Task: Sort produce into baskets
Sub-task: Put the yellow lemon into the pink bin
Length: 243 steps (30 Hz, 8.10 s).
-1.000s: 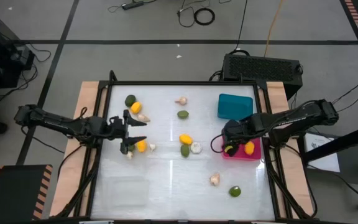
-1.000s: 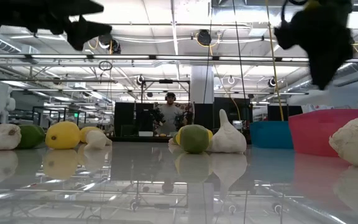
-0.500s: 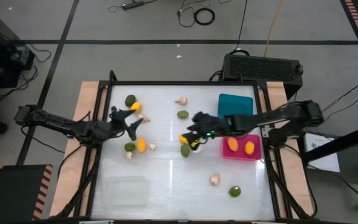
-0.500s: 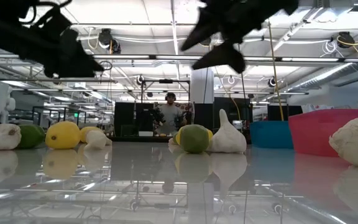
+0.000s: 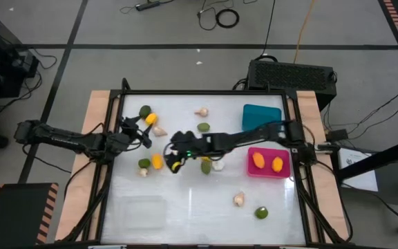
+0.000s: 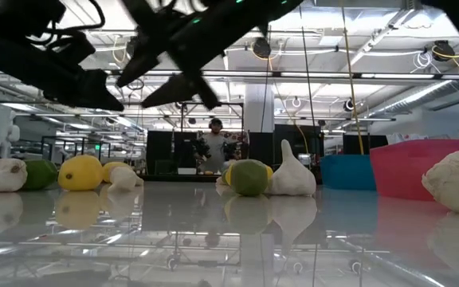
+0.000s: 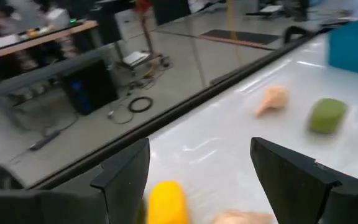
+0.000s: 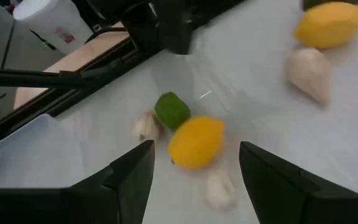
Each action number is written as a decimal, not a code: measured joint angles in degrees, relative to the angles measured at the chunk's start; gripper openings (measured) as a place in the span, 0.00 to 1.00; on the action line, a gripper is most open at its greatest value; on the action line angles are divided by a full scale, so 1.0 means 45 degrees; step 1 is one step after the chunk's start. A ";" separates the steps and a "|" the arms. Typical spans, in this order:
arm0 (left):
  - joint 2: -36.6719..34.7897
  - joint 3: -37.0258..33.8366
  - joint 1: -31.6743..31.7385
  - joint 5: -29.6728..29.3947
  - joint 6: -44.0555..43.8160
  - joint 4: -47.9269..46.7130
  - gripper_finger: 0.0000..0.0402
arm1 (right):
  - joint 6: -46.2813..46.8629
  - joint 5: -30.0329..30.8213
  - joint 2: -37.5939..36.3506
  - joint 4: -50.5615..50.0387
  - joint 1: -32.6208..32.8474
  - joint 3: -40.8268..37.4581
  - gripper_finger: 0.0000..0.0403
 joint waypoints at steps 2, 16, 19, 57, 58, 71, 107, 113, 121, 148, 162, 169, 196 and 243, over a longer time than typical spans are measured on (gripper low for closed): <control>0.0000 0.0000 0.0543 0.0038 -0.0846 -0.0434 0.71 | -0.0260 0.0002 0.0850 -0.0019 -0.0021 0.0891 0.56; 0.0000 0.0000 0.2766 0.2126 -0.2581 -0.2371 0.71 | 0.0142 -0.1043 0.3473 -0.0549 -0.0450 0.3625 0.71; -0.0005 0.0000 0.2798 0.2243 -0.2577 -0.2394 0.71 | 0.0422 -0.0984 0.3474 -0.0719 -0.0613 0.3622 0.76; 0.0009 0.0015 0.2807 0.2399 -0.2212 -0.2410 0.71 | -0.0746 -0.0246 0.5278 0.0874 -0.0108 0.3649 0.79; 0.0010 0.0015 0.2807 0.2399 -0.2209 -0.2414 0.71 | -0.0811 -0.0256 0.5259 0.0850 -0.0108 0.3649 0.79; 0.0007 0.0015 0.2807 0.2399 -0.1888 -0.2414 0.71 | -0.0772 -0.0388 0.5090 0.0702 -0.0122 0.3722 0.54; 0.0010 0.0005 0.2054 1.1791 0.0085 0.1672 0.71 | -0.2425 -0.0897 -0.1036 -1.6193 -0.0311 0.3746 0.48; 0.0010 0.0005 0.1732 1.1803 0.0093 0.1622 0.71 | -0.1460 -0.0393 -0.1380 -1.7970 0.0493 0.3328 0.48; 0.0127 0.0003 0.1540 1.1764 0.0099 0.1527 0.71 | 0.0860 -0.0005 -0.4036 -1.8007 0.1152 0.0482 0.48; 0.0461 0.0000 0.1491 1.1623 -0.0031 0.2024 0.71 | 0.9583 -0.1969 -1.2353 -1.5488 0.2272 -0.9713 0.66; 0.0461 0.0000 0.1491 1.1623 -0.0035 0.2613 0.71 | 0.8806 -0.0946 -1.2348 -1.0977 0.2155 -0.9713 0.67; 0.0461 0.0000 0.1491 1.1628 0.0100 0.2918 0.71 | 0.6621 0.1410 -1.2348 -0.7337 0.2069 -0.9703 0.67; 0.2128 0.0015 0.0327 1.3808 0.1849 0.6224 0.71 | 0.0557 -0.0348 -0.7429 -0.1512 -0.1057 -0.7673 0.67; 0.2137 0.0015 0.0364 1.2911 0.1769 0.5088 0.71 | -0.2307 -0.0605 -0.1088 -0.7768 -0.0837 -0.1689 0.67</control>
